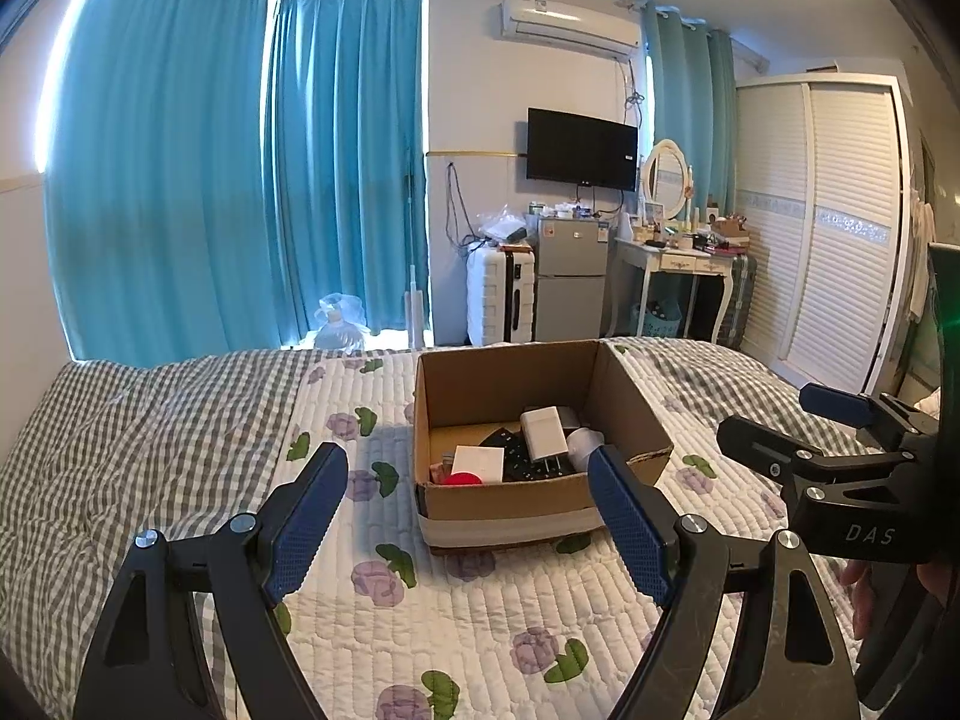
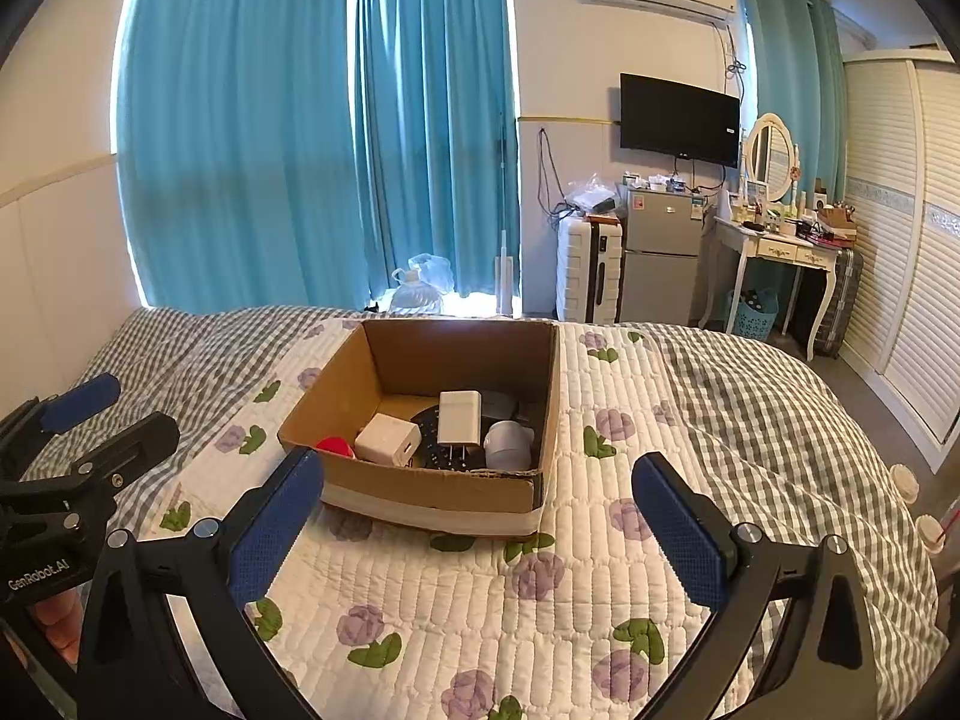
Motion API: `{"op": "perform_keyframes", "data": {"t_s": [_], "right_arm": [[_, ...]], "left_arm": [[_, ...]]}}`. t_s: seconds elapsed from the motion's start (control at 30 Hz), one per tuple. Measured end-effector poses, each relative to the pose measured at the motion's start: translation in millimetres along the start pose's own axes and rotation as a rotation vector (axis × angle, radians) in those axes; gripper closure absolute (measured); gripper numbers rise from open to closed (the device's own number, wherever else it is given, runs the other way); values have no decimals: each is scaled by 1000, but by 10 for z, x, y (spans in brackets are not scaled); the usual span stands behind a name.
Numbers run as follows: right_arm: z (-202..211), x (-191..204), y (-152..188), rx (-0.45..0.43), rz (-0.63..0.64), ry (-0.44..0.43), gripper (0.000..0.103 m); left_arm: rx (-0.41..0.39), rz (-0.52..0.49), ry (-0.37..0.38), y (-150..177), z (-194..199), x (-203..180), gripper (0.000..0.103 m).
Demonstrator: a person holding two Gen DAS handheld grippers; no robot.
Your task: Organize rigid objects
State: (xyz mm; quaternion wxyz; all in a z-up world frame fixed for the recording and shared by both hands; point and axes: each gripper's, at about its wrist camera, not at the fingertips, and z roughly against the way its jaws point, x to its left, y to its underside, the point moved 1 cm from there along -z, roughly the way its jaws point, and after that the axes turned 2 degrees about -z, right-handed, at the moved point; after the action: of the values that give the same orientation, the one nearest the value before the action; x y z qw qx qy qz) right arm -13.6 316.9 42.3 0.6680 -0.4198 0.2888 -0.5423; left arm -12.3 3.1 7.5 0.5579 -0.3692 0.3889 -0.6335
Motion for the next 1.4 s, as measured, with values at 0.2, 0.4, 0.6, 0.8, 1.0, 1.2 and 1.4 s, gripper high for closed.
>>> {"op": "perform_keyframes", "data": {"t_s": [0.2, 0.4, 0.6, 0.8, 1.0, 1.2, 1.4], "right_arm": [[23, 20, -5, -9, 7, -7, 0], [9, 20, 9, 1, 10, -4, 0], [12, 16, 11, 2, 11, -3, 0], [16, 15, 24, 10, 16, 0, 0], [11, -2, 25, 14, 13, 4, 0], [15, -9, 31, 20, 15, 10, 0], [20, -16, 27, 20, 13, 13, 0]], "left_arm": [[10, 1, 4, 1, -8, 2, 18], [15, -2, 6, -18, -8, 1, 18], [21, 9, 0, -22, -19, 11, 18], [21, 27, 6, -15, -26, 58, 18], [20, 24, 6, -7, -10, 52, 18], [21, 22, 5, -8, 6, 44, 18], [22, 23, 9, -9, 9, 53, 18]]}}
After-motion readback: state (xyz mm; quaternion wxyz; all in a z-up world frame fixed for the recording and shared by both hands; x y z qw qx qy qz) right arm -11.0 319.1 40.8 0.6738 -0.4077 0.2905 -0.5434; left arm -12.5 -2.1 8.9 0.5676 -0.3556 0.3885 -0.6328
